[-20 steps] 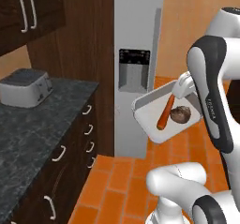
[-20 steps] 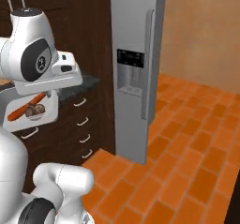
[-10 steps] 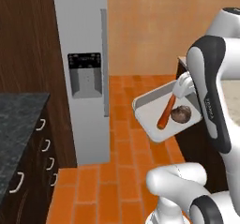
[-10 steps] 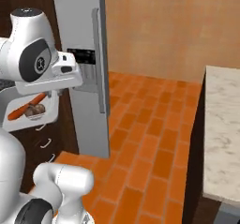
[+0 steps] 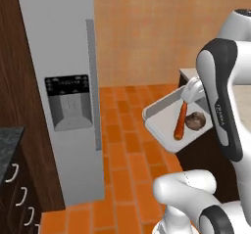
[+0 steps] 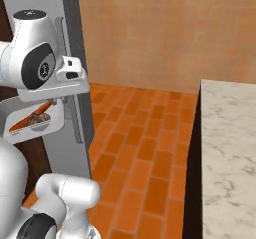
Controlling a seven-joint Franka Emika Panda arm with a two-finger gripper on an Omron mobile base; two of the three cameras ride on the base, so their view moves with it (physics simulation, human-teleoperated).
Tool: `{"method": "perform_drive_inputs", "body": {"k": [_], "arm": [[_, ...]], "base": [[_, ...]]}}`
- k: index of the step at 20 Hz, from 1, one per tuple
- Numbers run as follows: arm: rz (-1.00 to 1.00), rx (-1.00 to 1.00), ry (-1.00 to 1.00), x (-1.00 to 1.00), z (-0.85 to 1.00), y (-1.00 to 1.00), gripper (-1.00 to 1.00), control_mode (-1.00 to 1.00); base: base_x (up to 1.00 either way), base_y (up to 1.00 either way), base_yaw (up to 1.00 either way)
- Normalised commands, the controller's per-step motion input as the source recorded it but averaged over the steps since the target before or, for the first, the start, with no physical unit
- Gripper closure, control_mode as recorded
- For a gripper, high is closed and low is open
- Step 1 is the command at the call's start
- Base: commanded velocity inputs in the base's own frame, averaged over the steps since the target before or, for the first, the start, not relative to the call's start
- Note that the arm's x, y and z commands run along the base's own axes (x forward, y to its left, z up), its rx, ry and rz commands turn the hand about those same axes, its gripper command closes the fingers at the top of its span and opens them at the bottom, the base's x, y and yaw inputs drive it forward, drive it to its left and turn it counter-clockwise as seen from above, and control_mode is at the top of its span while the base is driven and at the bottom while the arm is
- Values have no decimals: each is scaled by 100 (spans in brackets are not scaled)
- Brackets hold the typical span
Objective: Take the meat container that has the fish and place it on the second highest rack of the freezer. Then take the vegetable container that has the mushroom and carrot and place it on the highest rack of the freezer.
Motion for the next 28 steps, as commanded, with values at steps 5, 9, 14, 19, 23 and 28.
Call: {"method": "perform_drive_inputs", "body": {"k": [5, 9, 14, 19, 23, 28], "arm": [[0, 0, 0, 0, 0, 0, 100, 100], [0, 0, 0, 0, 0, 0, 100, 100], [0, 0, 0, 0, 0, 0, 100, 100], [0, 0, 0, 0, 0, 0, 100, 100], [0, 0, 0, 0, 0, 0, 100, 100], [0, 0, 0, 0, 0, 0, 100, 100]], "base": [[63, -22, -15], [38, -24, -12], [25, -37, -8], [49, -54, 0], [78, -31, 0], [87, -40, 0]]}}
